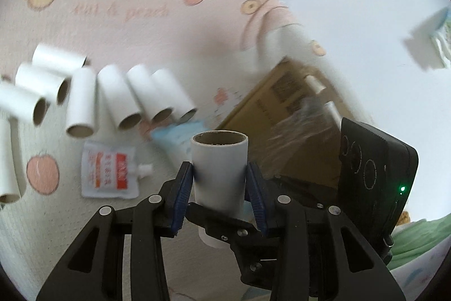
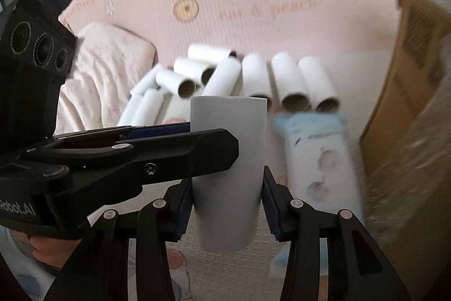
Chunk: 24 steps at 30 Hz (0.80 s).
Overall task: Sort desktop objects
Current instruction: 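Close the right gripper on the tube and lift it, then carry the white tube with the right gripper over the cardboard box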
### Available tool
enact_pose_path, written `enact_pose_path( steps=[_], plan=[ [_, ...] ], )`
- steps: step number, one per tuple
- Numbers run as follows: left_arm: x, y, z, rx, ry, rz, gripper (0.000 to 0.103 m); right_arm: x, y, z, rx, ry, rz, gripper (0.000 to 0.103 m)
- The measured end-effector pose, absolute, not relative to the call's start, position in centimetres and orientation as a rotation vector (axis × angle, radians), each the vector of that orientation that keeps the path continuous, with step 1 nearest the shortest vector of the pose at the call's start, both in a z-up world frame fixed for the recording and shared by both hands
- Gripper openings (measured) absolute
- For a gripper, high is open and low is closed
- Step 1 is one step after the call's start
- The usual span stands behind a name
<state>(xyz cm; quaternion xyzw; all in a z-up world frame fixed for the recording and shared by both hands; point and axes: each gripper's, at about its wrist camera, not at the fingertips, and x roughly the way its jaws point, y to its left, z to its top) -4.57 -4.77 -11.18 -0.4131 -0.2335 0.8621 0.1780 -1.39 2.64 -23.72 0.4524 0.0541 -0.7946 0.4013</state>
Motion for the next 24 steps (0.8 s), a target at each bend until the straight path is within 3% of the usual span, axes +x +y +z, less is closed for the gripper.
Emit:
enact_pose_path(
  steps=[10, 24],
  plan=[
    [-6.4, -2.2, -4.3, -1.042, -0.576, 2.409, 0.043, -1.3, 6.3, -15.6, 1.004, 0.152, -2.147, 0.042],
    [-11.2, 2.9, 2.9, -0.908, -0.429, 2.342, 0.043, -5.0, 9.3, -8.8, 0.884, 0.176, -2.309, 0.042]
  ],
)
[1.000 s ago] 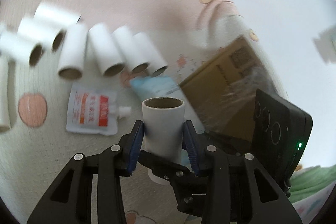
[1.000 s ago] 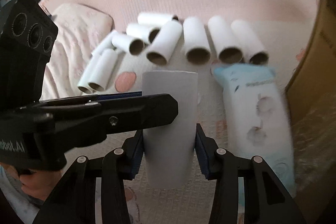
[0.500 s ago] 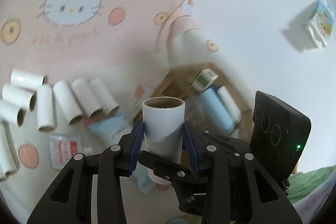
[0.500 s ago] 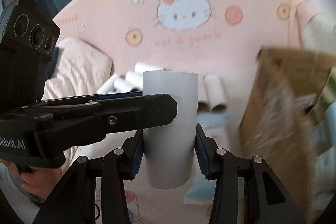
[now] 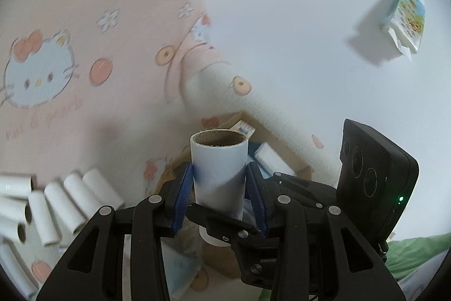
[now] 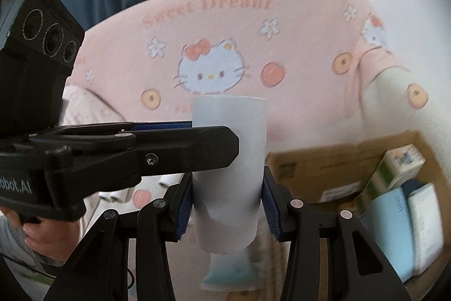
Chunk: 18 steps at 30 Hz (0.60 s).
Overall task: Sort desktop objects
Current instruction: 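Carry the white tube with the right gripper over the cardboard box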
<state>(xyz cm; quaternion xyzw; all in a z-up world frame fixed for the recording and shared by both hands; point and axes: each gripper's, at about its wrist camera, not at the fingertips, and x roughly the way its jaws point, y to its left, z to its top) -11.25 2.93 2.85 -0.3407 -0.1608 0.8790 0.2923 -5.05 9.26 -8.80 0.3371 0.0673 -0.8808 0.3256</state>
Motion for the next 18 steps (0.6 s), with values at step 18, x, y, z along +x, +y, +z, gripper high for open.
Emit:
enact_pose_path(
  steps=[18],
  plan=[
    [-19.2, 10.8, 2.6, -1.173, -0.298, 2.223, 0.043, -12.5, 14.9, -8.2, 1.056, 0.152, -2.296, 0.042]
  ],
)
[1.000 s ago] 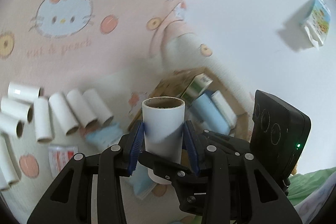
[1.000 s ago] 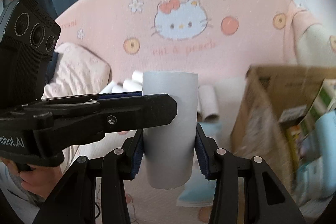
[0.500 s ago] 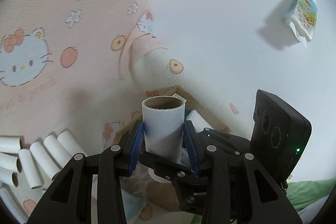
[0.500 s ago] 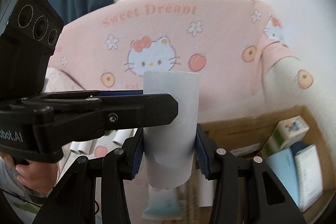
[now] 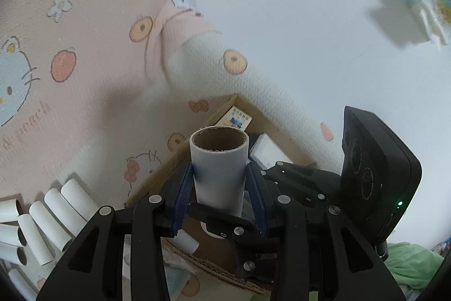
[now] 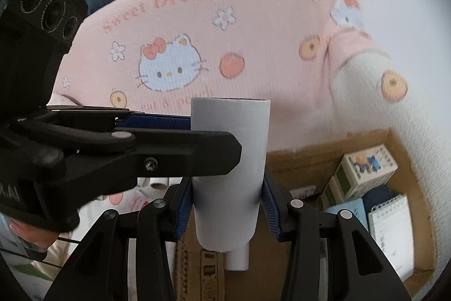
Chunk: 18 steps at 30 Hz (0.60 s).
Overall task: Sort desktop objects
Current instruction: 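Carry the white tube with the right gripper over the cardboard box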
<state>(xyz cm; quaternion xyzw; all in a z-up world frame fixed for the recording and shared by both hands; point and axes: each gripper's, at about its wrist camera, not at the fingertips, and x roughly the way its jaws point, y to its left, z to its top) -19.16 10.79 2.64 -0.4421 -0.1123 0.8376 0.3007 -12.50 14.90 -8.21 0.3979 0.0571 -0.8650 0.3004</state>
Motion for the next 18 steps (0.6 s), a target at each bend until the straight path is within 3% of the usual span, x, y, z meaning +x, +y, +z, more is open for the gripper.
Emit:
enact_pose_path(
  steps=[10, 18],
  plan=[
    [-22.1, 13.3, 0.2, -1.349, -0.197, 2.164, 0.043, -16.1, 17.2, -11.2, 1.238, 0.03, -2.182, 0.042],
    [-23.2, 14.9, -2.3, -1.442, -0.134, 2.1, 0.043, -17.3, 18.0, -13.5, 1.345, 0.038, -2.128, 0.042]
  ],
)
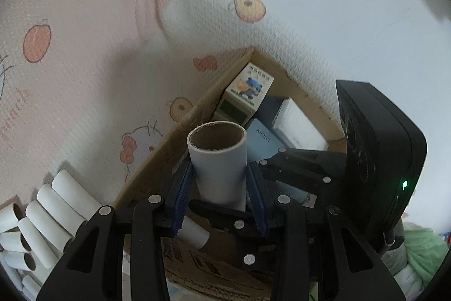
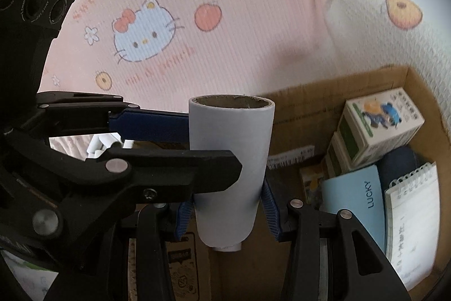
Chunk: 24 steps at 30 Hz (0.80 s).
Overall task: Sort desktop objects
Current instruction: 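Carry the white tube with the right gripper over the cardboard box, then lower the tube into the box and open the right gripper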
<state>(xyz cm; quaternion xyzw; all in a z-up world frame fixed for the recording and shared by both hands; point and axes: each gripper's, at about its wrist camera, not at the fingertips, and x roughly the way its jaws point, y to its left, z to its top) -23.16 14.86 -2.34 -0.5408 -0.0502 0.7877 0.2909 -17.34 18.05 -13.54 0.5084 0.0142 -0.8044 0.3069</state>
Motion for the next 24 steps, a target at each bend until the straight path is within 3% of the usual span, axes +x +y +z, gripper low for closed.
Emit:
enact_pose_path(
  steps=[7, 9, 10, 24],
  plan=[
    [-23.7, 14.3, -3.7, -1.477, -0.133, 2.094, 0.042, -18.4, 18.3, -16.1, 1.487, 0.07, -2.067, 0.042],
    [-23.8, 14.1, -4.0, -1.479, -0.13, 2.086, 0.023, -18.5, 18.0, -16.6, 1.521, 0.09, -2.042, 0.042],
    [-23.8, 14.1, -4.1, -1.48, -0.121, 2.087, 0.008, -18.6, 17.7, -17.1, 1.55, 0.111, -2.028, 0.042],
    [-23.1, 12.7, -4.1, -1.392, -0.022, 2.133, 0.006, -21.7, 17.0, -23.5, 1.977, 0.149, -1.762, 0.042]
  ],
)
